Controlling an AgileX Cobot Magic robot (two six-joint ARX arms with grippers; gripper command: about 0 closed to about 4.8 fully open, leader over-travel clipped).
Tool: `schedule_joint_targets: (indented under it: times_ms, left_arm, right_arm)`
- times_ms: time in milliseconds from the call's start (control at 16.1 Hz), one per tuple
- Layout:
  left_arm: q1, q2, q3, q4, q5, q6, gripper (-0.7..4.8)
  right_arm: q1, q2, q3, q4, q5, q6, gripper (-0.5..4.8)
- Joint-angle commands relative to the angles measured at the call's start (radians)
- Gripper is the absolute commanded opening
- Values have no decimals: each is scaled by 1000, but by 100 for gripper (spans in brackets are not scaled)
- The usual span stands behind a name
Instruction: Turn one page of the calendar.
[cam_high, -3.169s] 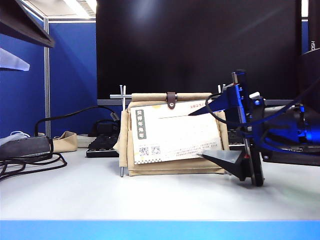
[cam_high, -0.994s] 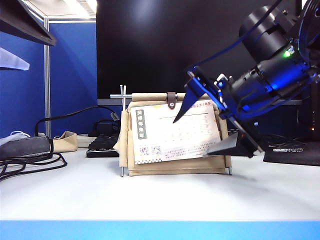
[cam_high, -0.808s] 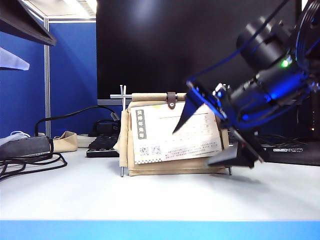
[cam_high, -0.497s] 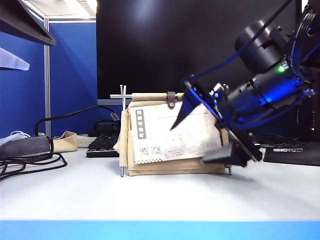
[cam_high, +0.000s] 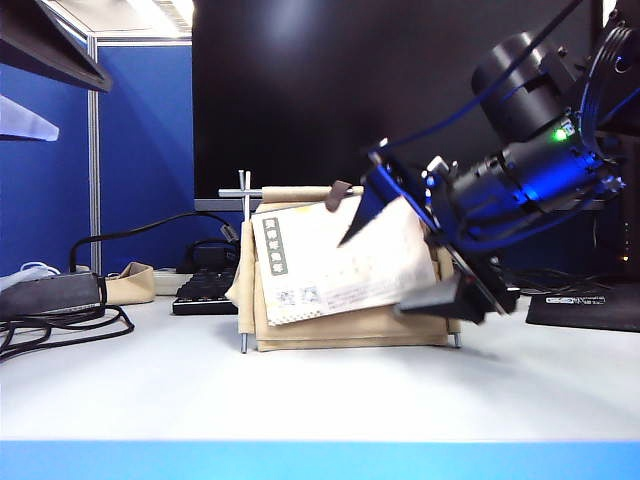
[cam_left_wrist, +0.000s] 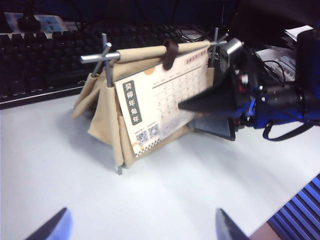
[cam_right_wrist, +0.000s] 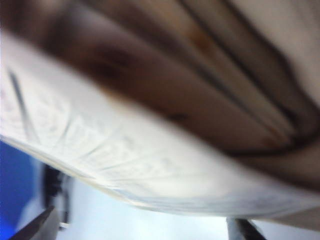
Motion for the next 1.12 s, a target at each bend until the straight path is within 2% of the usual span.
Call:
schedule_joint_targets:
  times_ms: [62,621,746,808,1118]
  left_arm:
    - [0,-2,4,13,1,4,374]
    - [0,-1,4,15,-18,5,374]
    - [0,-1,4,14,-18,8,374]
    - [0,-1,4,14,-18,8,374]
    - [0,-1,4,15,-21,8,374]
  right_arm:
    - [4,-11,5,187,-42,45,431]
    - [6,-35,5,256,-108,78,426]
    - [19,-35,5,293,-111,85,385]
    - [39,-34,5,312,-106,104,312]
    - [145,-15,5,318,31,104,301]
